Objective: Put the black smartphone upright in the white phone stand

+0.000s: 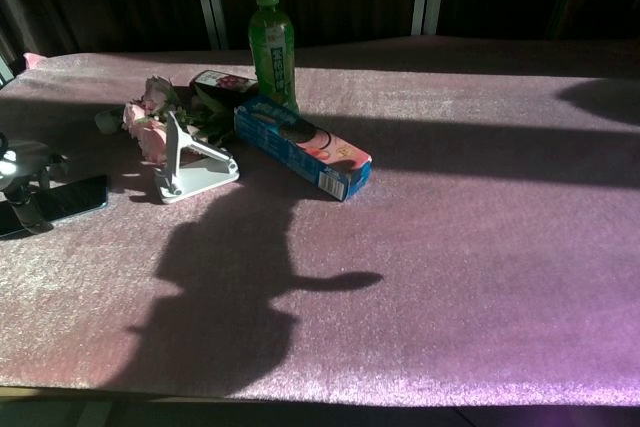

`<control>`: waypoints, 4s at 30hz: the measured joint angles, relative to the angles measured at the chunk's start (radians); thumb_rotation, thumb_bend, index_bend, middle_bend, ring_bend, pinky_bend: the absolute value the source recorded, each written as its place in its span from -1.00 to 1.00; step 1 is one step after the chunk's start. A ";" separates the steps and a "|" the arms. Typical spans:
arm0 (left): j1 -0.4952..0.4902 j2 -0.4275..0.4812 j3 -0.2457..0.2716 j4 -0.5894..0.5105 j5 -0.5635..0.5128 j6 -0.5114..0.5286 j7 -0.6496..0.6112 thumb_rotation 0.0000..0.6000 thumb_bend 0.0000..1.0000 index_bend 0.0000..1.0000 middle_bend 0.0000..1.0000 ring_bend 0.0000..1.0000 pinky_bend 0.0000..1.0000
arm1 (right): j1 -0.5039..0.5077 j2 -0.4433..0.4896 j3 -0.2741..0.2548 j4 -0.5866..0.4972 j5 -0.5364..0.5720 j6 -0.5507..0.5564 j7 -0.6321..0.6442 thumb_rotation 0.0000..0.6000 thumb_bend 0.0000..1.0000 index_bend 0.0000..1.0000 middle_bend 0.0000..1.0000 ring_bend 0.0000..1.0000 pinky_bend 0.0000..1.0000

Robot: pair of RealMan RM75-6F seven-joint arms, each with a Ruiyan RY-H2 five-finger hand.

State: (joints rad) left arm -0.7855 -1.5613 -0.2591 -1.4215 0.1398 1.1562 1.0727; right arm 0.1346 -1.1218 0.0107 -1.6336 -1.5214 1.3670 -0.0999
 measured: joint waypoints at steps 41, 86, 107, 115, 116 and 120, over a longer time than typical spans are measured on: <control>-0.001 0.144 0.077 -0.070 0.042 -0.224 -0.148 1.00 0.10 0.57 1.00 0.46 -0.21 | -0.001 -0.002 -0.001 -0.002 -0.001 0.004 0.001 1.00 -0.58 -1.00 -1.00 -1.00 -1.00; 0.298 0.128 -0.034 -0.331 0.808 0.112 -1.158 1.00 0.09 0.61 1.00 0.45 -0.26 | 0.002 -0.010 -0.013 -0.004 -0.015 -0.004 -0.015 1.00 -0.57 -1.00 -1.00 -1.00 -1.00; 0.229 -0.211 -0.170 -0.056 0.741 0.106 -1.242 1.00 0.12 0.62 1.00 0.45 -0.33 | -0.004 0.005 -0.015 -0.001 -0.021 0.004 0.014 1.00 -0.57 -1.00 -1.00 -1.00 -1.00; 0.231 -0.287 -0.172 0.032 0.800 0.120 -1.300 1.00 0.12 0.63 1.00 0.45 -0.34 | -0.004 0.009 -0.015 -0.001 -0.022 0.007 0.025 1.00 -0.57 -1.00 -1.00 -1.00 -1.00; 0.232 -0.294 -0.170 0.042 0.806 0.120 -1.306 1.00 0.13 0.63 1.00 0.45 -0.34 | -0.005 0.010 -0.014 -0.001 -0.022 0.008 0.027 1.00 -0.57 -1.00 -1.00 -1.00 -1.00; 0.233 -0.314 -0.167 0.076 0.821 0.112 -1.318 1.00 0.12 0.63 1.00 0.45 -0.34 | -0.007 0.014 -0.015 0.000 -0.026 0.013 0.035 1.00 -0.57 -1.00 -1.00 -1.00 -1.00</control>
State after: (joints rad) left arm -0.5527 -1.8757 -0.4257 -1.3456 0.9606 1.2682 -0.2457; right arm 0.1278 -1.1081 -0.0042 -1.6336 -1.5476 1.3795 -0.0651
